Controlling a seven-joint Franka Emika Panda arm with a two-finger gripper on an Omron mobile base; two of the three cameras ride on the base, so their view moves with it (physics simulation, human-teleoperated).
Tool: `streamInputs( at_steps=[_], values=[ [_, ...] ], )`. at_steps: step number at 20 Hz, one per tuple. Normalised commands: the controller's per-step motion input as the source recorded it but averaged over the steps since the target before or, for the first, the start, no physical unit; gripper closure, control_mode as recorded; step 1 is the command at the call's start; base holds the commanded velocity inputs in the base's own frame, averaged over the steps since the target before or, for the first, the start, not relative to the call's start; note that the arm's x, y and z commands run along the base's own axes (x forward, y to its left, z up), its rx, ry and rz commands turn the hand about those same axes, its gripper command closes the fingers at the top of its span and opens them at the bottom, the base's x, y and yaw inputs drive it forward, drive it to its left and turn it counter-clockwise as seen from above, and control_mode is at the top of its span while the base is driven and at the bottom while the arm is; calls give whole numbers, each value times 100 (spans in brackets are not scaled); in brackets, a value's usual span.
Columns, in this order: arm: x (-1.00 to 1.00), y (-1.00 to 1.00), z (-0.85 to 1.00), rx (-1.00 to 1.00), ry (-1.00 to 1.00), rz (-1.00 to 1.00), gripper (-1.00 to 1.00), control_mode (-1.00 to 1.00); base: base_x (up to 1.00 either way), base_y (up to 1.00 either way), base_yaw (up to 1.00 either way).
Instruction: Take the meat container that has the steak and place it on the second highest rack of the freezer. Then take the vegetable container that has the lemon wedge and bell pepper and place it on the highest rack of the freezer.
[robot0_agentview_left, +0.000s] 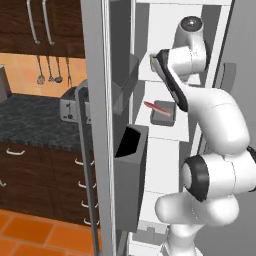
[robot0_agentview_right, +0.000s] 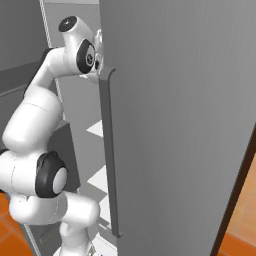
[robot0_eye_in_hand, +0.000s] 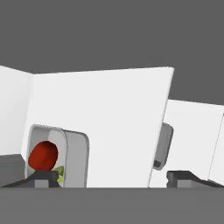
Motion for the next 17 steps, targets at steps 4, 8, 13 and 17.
streamInputs(
  at_steps=[4,8,13,17],
  values=[
    [-100,3,24,0,7,0,-100,-100,0,0,0],
    [-100,20,0,5,18,0,-100,-100,0,0,0],
    [-100,15,0,9,19,0,-100,-100,0,0,0],
    [-100,3,-29,8,18,0,-100,-100,0,0,0]
  ],
)
